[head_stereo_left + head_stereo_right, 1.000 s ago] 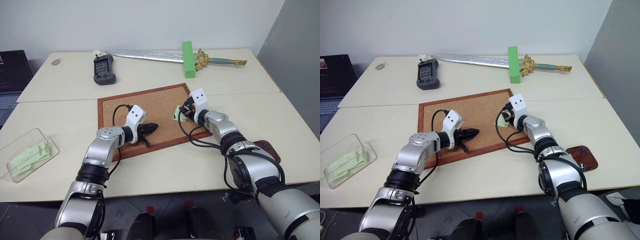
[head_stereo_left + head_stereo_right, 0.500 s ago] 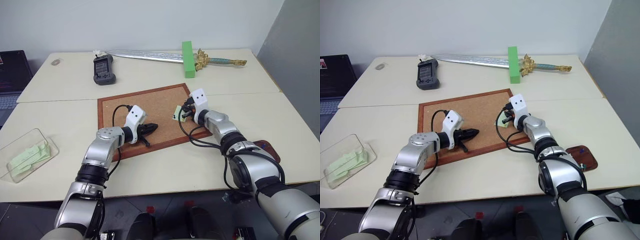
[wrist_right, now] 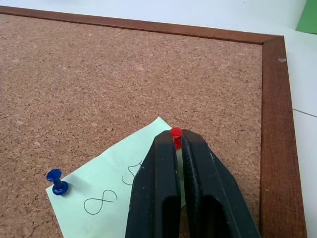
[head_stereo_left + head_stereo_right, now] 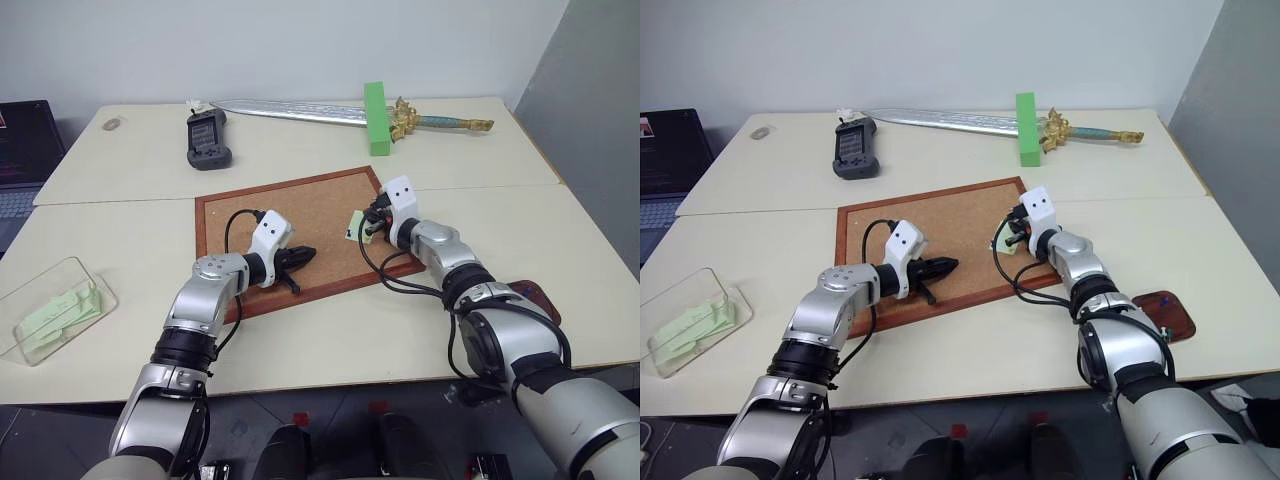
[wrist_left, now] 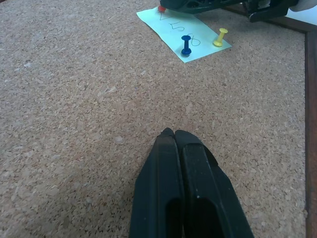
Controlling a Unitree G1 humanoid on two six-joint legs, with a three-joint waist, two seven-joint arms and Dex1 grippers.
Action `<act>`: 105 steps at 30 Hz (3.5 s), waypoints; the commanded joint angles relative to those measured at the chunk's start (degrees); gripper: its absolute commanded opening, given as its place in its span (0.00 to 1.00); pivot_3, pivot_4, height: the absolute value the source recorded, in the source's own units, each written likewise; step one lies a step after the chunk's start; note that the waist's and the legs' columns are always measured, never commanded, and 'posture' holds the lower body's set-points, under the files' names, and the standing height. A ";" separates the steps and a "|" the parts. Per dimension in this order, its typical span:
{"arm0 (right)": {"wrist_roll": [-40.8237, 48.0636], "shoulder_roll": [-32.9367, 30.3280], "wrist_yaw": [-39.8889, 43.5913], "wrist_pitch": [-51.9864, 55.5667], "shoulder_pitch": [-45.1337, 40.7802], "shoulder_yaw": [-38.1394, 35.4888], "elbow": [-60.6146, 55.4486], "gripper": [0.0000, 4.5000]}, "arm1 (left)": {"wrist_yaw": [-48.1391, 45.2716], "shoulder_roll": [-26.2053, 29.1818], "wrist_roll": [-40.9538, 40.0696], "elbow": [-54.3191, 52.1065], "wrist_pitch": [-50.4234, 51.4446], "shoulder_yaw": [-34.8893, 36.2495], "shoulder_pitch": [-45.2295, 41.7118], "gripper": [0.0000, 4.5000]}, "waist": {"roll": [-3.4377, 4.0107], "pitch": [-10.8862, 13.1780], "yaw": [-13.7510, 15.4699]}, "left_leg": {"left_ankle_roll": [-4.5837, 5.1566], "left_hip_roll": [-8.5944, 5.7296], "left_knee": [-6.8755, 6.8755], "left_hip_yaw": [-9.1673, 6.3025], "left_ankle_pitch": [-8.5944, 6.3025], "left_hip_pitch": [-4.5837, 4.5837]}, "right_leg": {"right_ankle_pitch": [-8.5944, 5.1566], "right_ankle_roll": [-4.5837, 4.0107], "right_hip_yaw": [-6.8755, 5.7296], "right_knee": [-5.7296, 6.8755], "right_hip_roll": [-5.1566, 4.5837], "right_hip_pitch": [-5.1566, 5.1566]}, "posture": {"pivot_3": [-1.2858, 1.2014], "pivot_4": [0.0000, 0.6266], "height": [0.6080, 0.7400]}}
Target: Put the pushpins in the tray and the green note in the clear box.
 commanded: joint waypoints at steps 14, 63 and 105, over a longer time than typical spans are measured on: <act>-2.38 -1.85 0.89 -3.59 0.47 1.54 -3.48 0.02 | -0.40 -0.06 0.42 0.61 0.43 -1.27 0.42 0.00 | 0.00 0.00 0.02 | 0.00 -0.01 0.01 0.00 0.00 0.01 | 0.00 0.00 0.00 0.06 -0.01 0.00 | 0.52 0.24 1.00; -3.39 -4.36 6.40 0.77 10.96 6.13 -24.10 0.02 | -0.52 -1.01 0.68 2.56 -0.02 -1.49 -0.16 0.00 | 0.00 0.00 0.29 | 0.00 -0.03 0.03 -0.01 0.00 0.01 | 0.00 0.00 -0.02 0.06 -0.02 0.02 | 0.52 0.24 1.00; -18.65 -10.21 -2.09 -24.30 11.68 18.08 -20.22 0.02 | -0.29 -1.17 0.51 2.36 0.30 -1.23 -0.15 0.00 | 0.00 0.00 0.34 | -0.01 -0.03 0.04 0.02 0.00 0.02 | 0.00 0.00 -0.03 0.00 -0.02 0.05 | 0.52 0.24 1.00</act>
